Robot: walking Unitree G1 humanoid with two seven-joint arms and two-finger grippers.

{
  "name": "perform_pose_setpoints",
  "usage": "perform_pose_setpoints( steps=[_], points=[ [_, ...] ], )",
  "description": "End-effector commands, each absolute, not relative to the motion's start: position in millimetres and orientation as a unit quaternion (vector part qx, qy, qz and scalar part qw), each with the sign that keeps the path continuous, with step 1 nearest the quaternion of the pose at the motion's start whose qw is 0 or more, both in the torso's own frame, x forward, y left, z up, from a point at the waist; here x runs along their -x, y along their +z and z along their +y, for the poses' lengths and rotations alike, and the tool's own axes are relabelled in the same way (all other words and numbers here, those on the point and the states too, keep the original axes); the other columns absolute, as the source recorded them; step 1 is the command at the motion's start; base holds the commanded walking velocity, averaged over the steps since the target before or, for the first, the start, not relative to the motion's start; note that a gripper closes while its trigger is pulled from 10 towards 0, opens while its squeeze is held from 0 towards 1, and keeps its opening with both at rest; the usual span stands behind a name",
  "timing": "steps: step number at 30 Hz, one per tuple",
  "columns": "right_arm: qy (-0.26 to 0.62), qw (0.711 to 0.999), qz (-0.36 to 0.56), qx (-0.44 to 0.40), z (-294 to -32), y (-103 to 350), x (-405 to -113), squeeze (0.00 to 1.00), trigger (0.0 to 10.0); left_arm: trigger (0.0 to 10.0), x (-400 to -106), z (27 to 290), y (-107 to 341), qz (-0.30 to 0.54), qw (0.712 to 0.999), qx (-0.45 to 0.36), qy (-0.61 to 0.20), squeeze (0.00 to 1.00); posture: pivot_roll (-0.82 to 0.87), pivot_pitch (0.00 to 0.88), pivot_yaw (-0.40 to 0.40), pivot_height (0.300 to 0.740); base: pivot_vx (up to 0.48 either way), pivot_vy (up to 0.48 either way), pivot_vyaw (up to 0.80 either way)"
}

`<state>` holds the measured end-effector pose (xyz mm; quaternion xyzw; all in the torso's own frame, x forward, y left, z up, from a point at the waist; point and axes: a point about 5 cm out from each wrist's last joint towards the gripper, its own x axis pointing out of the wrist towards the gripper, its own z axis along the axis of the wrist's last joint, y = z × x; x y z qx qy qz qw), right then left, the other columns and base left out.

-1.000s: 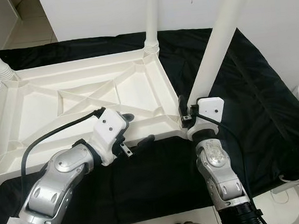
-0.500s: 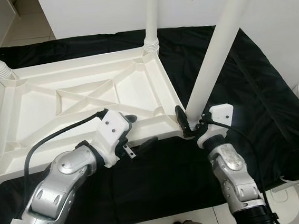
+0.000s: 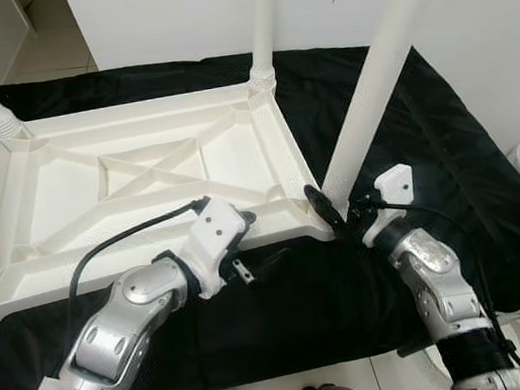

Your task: Building children table

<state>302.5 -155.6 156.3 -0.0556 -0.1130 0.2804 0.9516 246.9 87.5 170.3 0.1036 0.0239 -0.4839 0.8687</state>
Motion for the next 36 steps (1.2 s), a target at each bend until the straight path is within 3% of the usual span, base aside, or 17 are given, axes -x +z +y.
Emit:
perform_pose_setpoints(
  steps=[1,2,3,4,5,14,15,16,22,31,32,36],
  points=[
    [0.295,0.948,-0.108,0.055,-156.5,154.7,-303.8,0.0,8.4,10.0,-246.4,85.9,168.7,0.03,0.869,-0.111,-0.481,0.0,-0.03,0.11,0.009,0.74,0.0,0.0,0.0],
    [0.295,0.948,-0.108,0.055,-156.5,154.7,-303.8,0.0,8.4,10.0,-246.4,85.9,168.7,0.03,0.869,-0.111,-0.481,0.0,-0.03,0.11,0.009,0.74,0.0,0.0,0.0],
    [0.303,0.945,-0.106,0.055,-156.7,154.9,-304.5,0.0,2.8,10.0,-246.2,85.3,168.8,0.029,0.87,-0.111,-0.48,0.0,-0.03,0.109,0.007,0.74,0.0,0.0,0.0],
    [0.303,0.945,-0.106,0.055,-156.7,154.9,-304.5,0.0,2.8,10.0,-246.2,85.3,168.8,0.029,0.87,-0.111,-0.48,0.0,-0.03,0.109,0.007,0.74,0.0,0.0,0.0],
    [0.309,0.944,-0.103,0.057,-157.0,153.7,-304.5,0.0,0.0,10.0,-245.8,84.7,168.8,0.028,0.87,-0.11,-0.479,0.0,-0.02,0.11,0.002,0.74,0.0,0.0,0.0],
    [0.323,0.941,-0.09,0.049,-160.2,146.3,-303.3,0.0,0.0,10.0,-245.7,83.9,170.2,0.028,0.877,-0.107,-0.468,0.0,-0.02,0.112,-0.008,0.74,0.0,0.0,0.0],
    [0.316,0.944,-0.087,0.045,-160.7,145.8,-303.6,0.0,4.2,10.0,-245.7,83.8,170.1,0.027,0.877,-0.107,-0.468,0.0,-0.02,0.112,-0.008,0.74,0.0,0.0,0.0],
    [0.302,0.949,-0.082,0.027,-159.9,145.9,-304.4,0.0,10.0,10.0,-246.3,83.3,169.9,0.027,0.878,-0.107,-0.467,0.0,-0.02,0.109,-0.01,0.74,0.0,0.0,0.0],
    [0.266,0.961,-0.078,-0.013,-146.6,149.2,-302.7,0.0,10.0,10.0,-252.3,84.1,167.0,0.03,0.888,-0.11,-0.445,0.0,-0.03,0.108,-0.009,0.74,0.0,0.0,0.0],
    [0.176,0.982,-0.07,0.0,-126.2,143.3,-300.8,0.0,10.0,10.0,-262.5,85.2,165.3,0.036,0.906,-0.112,-0.407,0.0,-0.03,0.099,-0.008,0.74,0.0,0.0,0.0],
    [0.125,0.99,-0.072,-0.006,-117.0,144.1,-300.5,0.0,10.0,10.0,-268.2,89.2,164.9,0.038,0.914,-0.121,-0.387,0.0,-0.03,0.094,-0.01,0.74,0.0,0.0,0.0],
    [0.066,0.995,-0.068,-0.018,-111.1,143.6,-301.9,0.0,10.0,10.0,-272.8,93.2,166.7,0.037,0.92,-0.12,-0.372,0.0,-0.03,0.087,-0.008,0.74,0.0,0.0,0.0]
  ],
)
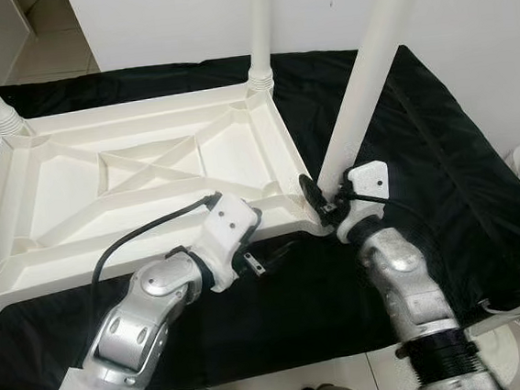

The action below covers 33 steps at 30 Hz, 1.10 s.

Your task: Building children table

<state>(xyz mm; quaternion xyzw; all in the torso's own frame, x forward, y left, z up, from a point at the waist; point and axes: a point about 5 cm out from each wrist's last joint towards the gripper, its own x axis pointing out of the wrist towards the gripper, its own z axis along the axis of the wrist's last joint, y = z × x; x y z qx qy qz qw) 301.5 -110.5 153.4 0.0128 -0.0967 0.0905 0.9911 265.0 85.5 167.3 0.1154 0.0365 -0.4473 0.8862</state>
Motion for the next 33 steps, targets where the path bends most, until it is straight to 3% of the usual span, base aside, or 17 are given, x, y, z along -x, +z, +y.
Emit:
perform_pose_setpoints(
  steps=[1,7,14,15,24,25,33],
  points=[
    [0.045,0.996,-0.064,-0.03,-109.7,143.0,-302.4,0.0,10.0,10.0,-274.0,94.3,167.6,0.036,0.922,-0.119,-0.367,0.0,-0.03,0.087,-0.008,0.74,0.0,0.0,0.0],
    [0.051,0.996,-0.066,-0.044,-96.8,147.8,-300.2,0.0,10.0,10.0,-276.7,96.8,170.1,0.032,0.926,-0.113,-0.359,0.0,-0.02,0.076,-0.003,0.74,0.0,0.0,0.0],
    [0.043,0.996,-0.07,-0.046,-101.3,147.6,-299.0,0.0,10.0,10.0,-278.9,96.2,170.7,0.029,0.926,-0.115,-0.359,0.0,-0.02,0.071,-0.004,0.74,0.0,0.0,0.0],
    [0.042,0.995,-0.078,-0.054,-102.6,150.3,-298.7,1.0,10.0,10.0,-278.7,95.3,170.8,0.025,0.926,-0.115,-0.36,0.0,-0.02,0.066,-0.003,0.74,0.0,0.0,0.0],
    [0.102,0.988,-0.104,-0.042,-120.3,158.7,-299.2,1.0,10.0,10.0,-276.4,87.8,169.5,0.02,0.924,-0.118,-0.364,0.0,-0.02,0.056,-0.003,0.74,0.0,0.0,0.0],
    [0.121,0.987,-0.102,-0.034,-124.7,158.4,-301.2,0.0,10.0,10.0,-277.5,88.3,169.6,0.02,0.924,-0.119,-0.362,0.0,-0.03,0.049,-0.002,0.74,0.0,0.0,0.0],
    [0.218,0.971,-0.098,0.018,-135.7,160.3,-310.7,0.0,10.0,10.0,-280.1,87.5,170.8,0.016,0.924,-0.12,-0.363,0.0,-0.03,0.047,0.001,0.74,0.0,0.0,0.0]
  ],
)
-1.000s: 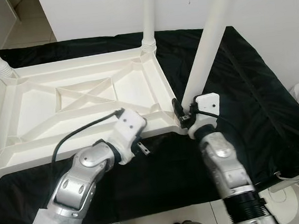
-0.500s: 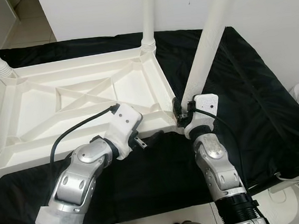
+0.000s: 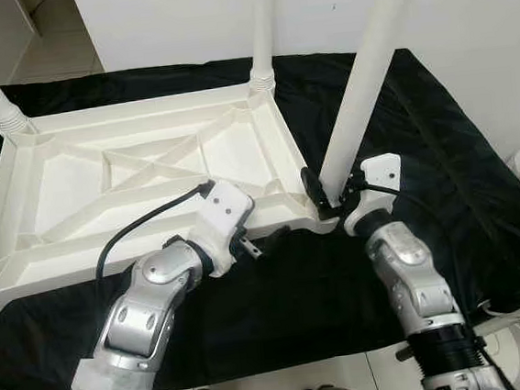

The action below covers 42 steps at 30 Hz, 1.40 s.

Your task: Building children table

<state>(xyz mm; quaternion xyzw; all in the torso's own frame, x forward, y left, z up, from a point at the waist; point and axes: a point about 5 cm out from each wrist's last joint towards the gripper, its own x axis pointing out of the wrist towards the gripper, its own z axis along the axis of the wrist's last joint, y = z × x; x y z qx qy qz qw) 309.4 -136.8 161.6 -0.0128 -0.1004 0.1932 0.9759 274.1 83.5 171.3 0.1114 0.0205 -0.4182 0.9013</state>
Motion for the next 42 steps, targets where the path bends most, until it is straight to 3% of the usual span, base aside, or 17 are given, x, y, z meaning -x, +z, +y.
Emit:
perform_pose_setpoints(
  steps=[1,2,8,9,11,12,20,21,23,24,38,42],
  points=[
    [0.218,0.971,-0.098,0.018,-135.7,160.3,-310.7,0.0,10.0,10.0,-280.1,87.5,170.8,0.016,0.924,-0.12,-0.363,0.0,-0.03,0.047,0.001,0.74,0.0,0.0,0.0],
    [0.262,0.961,-0.084,0.028,-137.7,159.4,-313.9,0.0,10.0,10.0,-279.6,86.0,170.9,0.017,0.922,-0.122,-0.367,0.0,-0.03,0.046,0.001,0.74,0.0,0.0,0.0],
    [0.305,0.948,-0.074,0.049,-137.5,157.7,-317.1,0.0,10.0,10.0,-276.4,82.4,170.0,0.022,0.916,-0.112,-0.384,0.0,-0.03,0.046,0.0,0.74,0.0,0.0,0.0],
    [0.315,0.945,-0.066,0.058,-137.5,154.8,-317.9,0.0,3.1,10.0,-273.6,80.2,169.6,0.024,0.912,-0.109,-0.396,0.0,-0.03,0.048,0.0,0.74,0.0,0.0,0.0],
    [0.315,0.945,-0.066,0.058,-137.5,154.8,-317.9,0.0,3.1,10.0,-273.6,80.2,169.6,0.024,0.912,-0.109,-0.396,0.0,-0.03,0.048,0.0,0.74,0.0,0.0,0.0],
    [0.323,0.943,-0.056,0.056,-138.8,150.7,-317.7,0.0,0.0,10.0,-271.5,78.7,169.3,0.024,0.909,-0.107,-0.403,0.0,-0.03,0.05,-0.002,0.74,0.0,0.0,0.0],
    [0.326,0.944,-0.032,0.045,-147.8,137.1,-313.3,0.0,0.0,10.0,-271.5,78.5,169.7,0.025,0.908,-0.104,-0.406,0.0,-0.05,0.068,-0.001,0.74,0.0,0.0,0.0],
    [0.317,0.947,-0.034,0.045,-148.3,137.1,-314.0,0.0,9.3,10.0,-271.4,78.1,169.7,0.025,0.907,-0.104,-0.407,0.0,-0.06,0.072,0.002,0.74,0.0,0.0,0.0],
    [0.311,0.949,-0.034,0.044,-148.7,137.1,-314.5,0.0,9.3,10.0,-271.4,77.8,169.6,0.025,0.907,-0.104,-0.408,0.0,-0.06,0.072,0.002,0.74,0.0,0.0,0.0],
    [0.302,0.952,-0.034,0.037,-148.8,137.2,-314.9,0.0,10.0,10.0,-271.6,77.4,169.7,0.025,0.907,-0.104,-0.408,0.0,-0.06,0.074,0.003,0.74,0.0,0.0,0.0],
    [0.206,0.977,-0.04,0.028,-143.2,137.6,-314.2,0.0,10.0,10.0,-274.6,79.2,169.8,0.025,0.911,-0.108,-0.397,0.0,-0.04,0.078,0.004,0.74,0.0,0.0,0.0],
    [0.17,0.985,-0.04,-0.002,-129.0,137.6,-308.5,0.0,10.0,10.0,-274.5,81.2,169.3,0.024,0.913,-0.111,-0.392,0.0,-0.03,0.082,0.004,0.74,0.0,0.0,0.0]
  ],
)
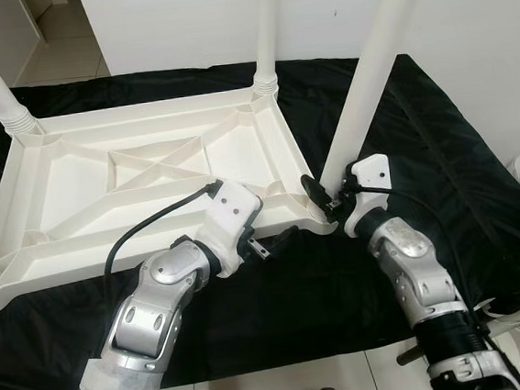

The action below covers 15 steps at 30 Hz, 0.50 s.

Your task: Building children table

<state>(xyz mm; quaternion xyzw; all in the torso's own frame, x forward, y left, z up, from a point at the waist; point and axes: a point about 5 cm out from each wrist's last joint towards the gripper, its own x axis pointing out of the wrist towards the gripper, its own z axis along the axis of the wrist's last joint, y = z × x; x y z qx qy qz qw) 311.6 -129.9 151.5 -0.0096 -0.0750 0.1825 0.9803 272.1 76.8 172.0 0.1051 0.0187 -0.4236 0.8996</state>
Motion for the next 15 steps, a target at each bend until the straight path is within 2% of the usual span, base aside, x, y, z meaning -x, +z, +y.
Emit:
perform_pose_setpoints(
  steps=[1,7,15],
  points=[
    [0.154,0.987,-0.042,-0.009,-124.9,138.5,-306.6,0.0,10.0,10.0,-274.6,82.1,169.0,0.025,0.914,-0.111,-0.39,0.0,-0.03,0.084,0.007,0.74,0.0,0.0,0.0],
    [0.073,0.996,-0.037,-0.026,-116.0,138.2,-300.6,0.0,10.0,10.0,-272.8,83.0,167.7,0.026,0.914,-0.114,-0.388,0.0,-0.03,0.086,0.007,0.74,0.0,0.0,0.0],
    [0.044,0.997,-0.04,-0.057,-105.7,143.4,-297.2,0.0,10.0,10.0,-271.4,80.8,169.4,0.025,0.913,-0.108,-0.392,0.0,-0.03,0.084,0.007,0.74,0.0,0.0,0.0]
  ],
)
